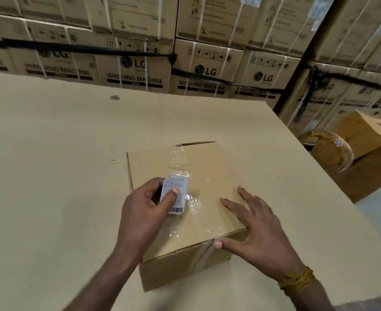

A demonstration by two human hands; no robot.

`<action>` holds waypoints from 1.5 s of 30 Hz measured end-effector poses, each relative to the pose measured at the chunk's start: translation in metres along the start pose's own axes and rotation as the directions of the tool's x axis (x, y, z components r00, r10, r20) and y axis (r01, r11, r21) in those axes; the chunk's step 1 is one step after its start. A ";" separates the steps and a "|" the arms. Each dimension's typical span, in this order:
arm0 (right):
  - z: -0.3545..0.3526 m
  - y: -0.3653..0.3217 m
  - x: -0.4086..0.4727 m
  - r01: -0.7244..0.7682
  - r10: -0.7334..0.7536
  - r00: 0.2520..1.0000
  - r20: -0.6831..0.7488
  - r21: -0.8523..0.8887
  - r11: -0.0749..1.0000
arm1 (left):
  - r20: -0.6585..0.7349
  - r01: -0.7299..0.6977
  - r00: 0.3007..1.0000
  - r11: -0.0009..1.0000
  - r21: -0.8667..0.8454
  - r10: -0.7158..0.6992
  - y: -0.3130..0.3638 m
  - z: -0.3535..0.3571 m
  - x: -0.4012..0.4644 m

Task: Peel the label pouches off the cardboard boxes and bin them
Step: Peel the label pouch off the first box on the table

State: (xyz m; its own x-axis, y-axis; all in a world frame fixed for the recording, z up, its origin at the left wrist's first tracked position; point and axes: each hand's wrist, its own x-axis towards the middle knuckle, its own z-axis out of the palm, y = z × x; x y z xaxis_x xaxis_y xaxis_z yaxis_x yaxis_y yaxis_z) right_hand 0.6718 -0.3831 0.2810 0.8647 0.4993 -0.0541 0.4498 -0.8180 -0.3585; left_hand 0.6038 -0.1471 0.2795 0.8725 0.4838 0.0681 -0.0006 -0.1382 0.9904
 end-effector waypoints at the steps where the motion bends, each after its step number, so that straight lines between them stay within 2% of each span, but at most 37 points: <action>1: -0.003 0.010 0.003 -0.023 0.023 0.999 -0.023 -0.011 1.000 | 0.025 -0.010 1.000 1.000 0.015 0.010 0.001 0.012 0.012; 9: -0.033 0.118 0.072 -0.082 0.060 0.972 -0.226 -0.090 0.993 | 0.191 -0.110 0.977 0.991 0.075 0.094 0.010 0.157 0.128; 16: -0.072 0.244 0.173 -0.062 0.009 0.943 -0.333 -0.148 0.987 | 0.223 -0.187 0.964 0.965 0.183 0.145 0.029 0.315 0.238; 23: -0.123 0.353 0.301 -0.022 -0.035 0.966 -0.256 -0.218 0.976 | 0.158 -0.165 0.979 0.962 0.216 0.132 0.040 0.429 0.315; 29: -0.144 0.395 0.417 -0.017 -0.067 0.962 -0.265 -0.300 0.954 | -0.085 -0.147 0.980 0.947 0.287 0.178 0.031 0.487 0.414; 32: -0.153 0.413 0.476 -0.028 -0.068 0.955 -0.290 -0.316 0.948 | -0.113 -0.162 0.973 0.941 0.298 0.203 0.029 0.512 0.471; 34: -0.160 0.428 0.514 -0.044 -0.061 0.951 -0.303 -0.327 0.944 | -0.090 -0.170 0.976 0.949 0.266 0.200 0.025 0.527 0.513; 37: -0.172 0.456 0.570 -0.069 -0.044 0.945 -0.323 -0.330 0.941 | -0.006 -0.187 0.982 0.975 0.118 0.189 0.019 0.550 0.573; 42: -0.209 0.505 0.652 -0.219 0.099 0.950 -0.295 -0.406 0.887 | 0.230 -0.104 0.965 0.990 -0.097 0.124 0.032 0.593 0.646; 45: -0.212 0.518 0.671 -0.241 0.149 0.944 -0.294 -0.308 0.920 | 0.239 -0.068 0.965 0.983 -0.173 0.109 0.036 0.612 0.655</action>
State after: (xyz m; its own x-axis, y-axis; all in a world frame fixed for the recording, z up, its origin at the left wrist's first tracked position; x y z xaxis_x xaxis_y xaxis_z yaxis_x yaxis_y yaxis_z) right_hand 1.5328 -0.5324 0.2560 0.9491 0.2655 0.1693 0.2742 -0.9612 -0.0301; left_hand 1.4746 -0.3638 0.2860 0.9585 0.2457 0.1449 -0.1445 -0.0196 0.9893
